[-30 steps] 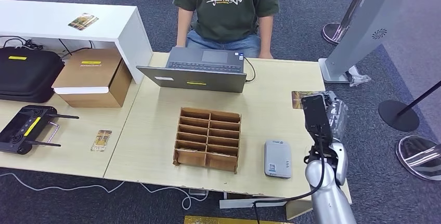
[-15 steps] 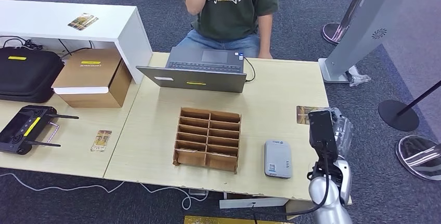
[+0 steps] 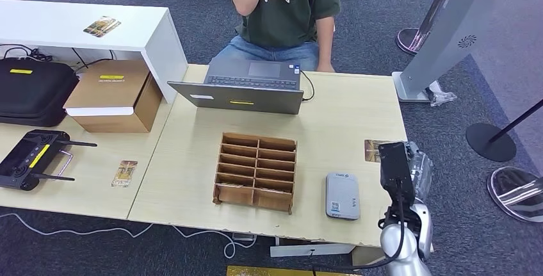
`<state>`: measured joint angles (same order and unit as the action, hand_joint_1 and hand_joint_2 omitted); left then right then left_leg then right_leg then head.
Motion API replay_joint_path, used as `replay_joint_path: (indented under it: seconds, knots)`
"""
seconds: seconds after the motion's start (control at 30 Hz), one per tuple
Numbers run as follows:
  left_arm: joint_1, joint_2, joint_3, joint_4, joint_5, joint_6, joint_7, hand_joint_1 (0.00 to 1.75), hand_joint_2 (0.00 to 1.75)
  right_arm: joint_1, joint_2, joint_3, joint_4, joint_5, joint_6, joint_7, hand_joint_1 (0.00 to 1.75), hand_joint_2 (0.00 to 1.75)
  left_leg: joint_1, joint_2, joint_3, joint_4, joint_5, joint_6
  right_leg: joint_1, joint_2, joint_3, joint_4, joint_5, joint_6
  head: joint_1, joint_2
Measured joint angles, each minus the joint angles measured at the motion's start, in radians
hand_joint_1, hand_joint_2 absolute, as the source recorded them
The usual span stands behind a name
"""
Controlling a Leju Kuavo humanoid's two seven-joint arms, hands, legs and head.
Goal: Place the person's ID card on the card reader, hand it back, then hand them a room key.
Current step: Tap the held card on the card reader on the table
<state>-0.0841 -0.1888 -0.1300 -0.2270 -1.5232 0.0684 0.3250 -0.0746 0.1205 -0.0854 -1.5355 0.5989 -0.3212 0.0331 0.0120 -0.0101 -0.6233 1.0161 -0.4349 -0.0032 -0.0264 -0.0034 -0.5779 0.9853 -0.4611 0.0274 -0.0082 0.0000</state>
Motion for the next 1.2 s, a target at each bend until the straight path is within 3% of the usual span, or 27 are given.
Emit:
replay_joint_path:
  seconds: [0.63,1.2]
  knots:
    - [0.007,0.0,0.016,0.0,-0.003,0.019,0.0,0.0,0.0,-0.022,0.0,-0.055,0.149,0.007,0.024,0.017,1.75,1.75,0.0,0.0,0.0,0.0,0.0,0.0,0.0,0.0,0.0,0.0,0.0,0.0,0.0,0.0]
    - [0.008,-0.003,0.025,0.0,-0.003,0.019,0.006,0.0,0.0,-0.016,0.007,-0.056,0.192,0.045,0.06,0.042,1.75,1.75,0.0,0.0,0.0,0.0,-0.001,0.0,0.0,0.0,0.0,0.0,0.0,0.0,0.0,0.0]
